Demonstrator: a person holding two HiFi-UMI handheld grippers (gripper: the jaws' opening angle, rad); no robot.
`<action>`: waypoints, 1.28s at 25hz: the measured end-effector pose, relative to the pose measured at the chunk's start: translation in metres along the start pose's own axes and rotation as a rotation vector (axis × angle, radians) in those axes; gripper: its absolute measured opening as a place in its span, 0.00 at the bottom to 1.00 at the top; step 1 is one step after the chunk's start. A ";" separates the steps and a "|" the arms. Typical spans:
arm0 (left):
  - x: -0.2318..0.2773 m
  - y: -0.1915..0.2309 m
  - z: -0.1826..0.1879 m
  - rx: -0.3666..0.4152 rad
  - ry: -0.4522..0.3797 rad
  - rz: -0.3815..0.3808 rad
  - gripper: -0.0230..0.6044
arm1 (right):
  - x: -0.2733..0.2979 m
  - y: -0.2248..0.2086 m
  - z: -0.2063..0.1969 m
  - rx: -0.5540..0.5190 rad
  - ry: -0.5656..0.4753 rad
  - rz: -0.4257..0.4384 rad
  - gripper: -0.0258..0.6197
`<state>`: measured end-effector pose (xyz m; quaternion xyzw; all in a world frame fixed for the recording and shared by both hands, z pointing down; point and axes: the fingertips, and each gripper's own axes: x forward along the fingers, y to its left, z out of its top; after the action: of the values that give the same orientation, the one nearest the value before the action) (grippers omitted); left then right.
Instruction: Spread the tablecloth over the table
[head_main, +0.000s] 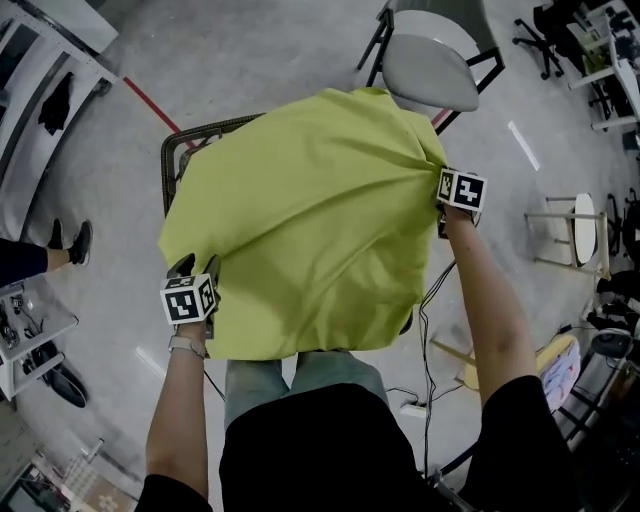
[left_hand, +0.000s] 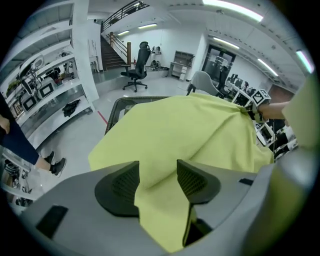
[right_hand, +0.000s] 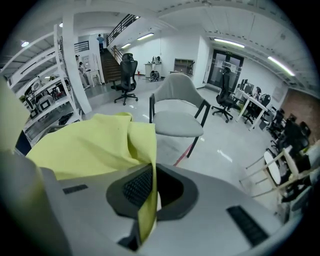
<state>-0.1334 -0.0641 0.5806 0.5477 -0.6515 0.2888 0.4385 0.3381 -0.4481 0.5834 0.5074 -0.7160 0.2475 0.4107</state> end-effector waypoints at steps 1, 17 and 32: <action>0.007 0.002 0.005 0.002 0.002 -0.003 0.41 | -0.002 -0.003 -0.002 -0.002 0.002 -0.003 0.06; 0.079 0.024 0.019 0.093 0.109 0.045 0.08 | -0.013 -0.006 -0.024 -0.017 0.013 0.003 0.06; 0.109 0.099 0.102 0.282 -0.002 0.168 0.06 | -0.012 0.045 -0.018 -0.039 0.002 0.046 0.06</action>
<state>-0.2566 -0.1781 0.6417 0.5478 -0.6484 0.4123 0.3309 0.3041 -0.4112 0.5860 0.4824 -0.7317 0.2432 0.4156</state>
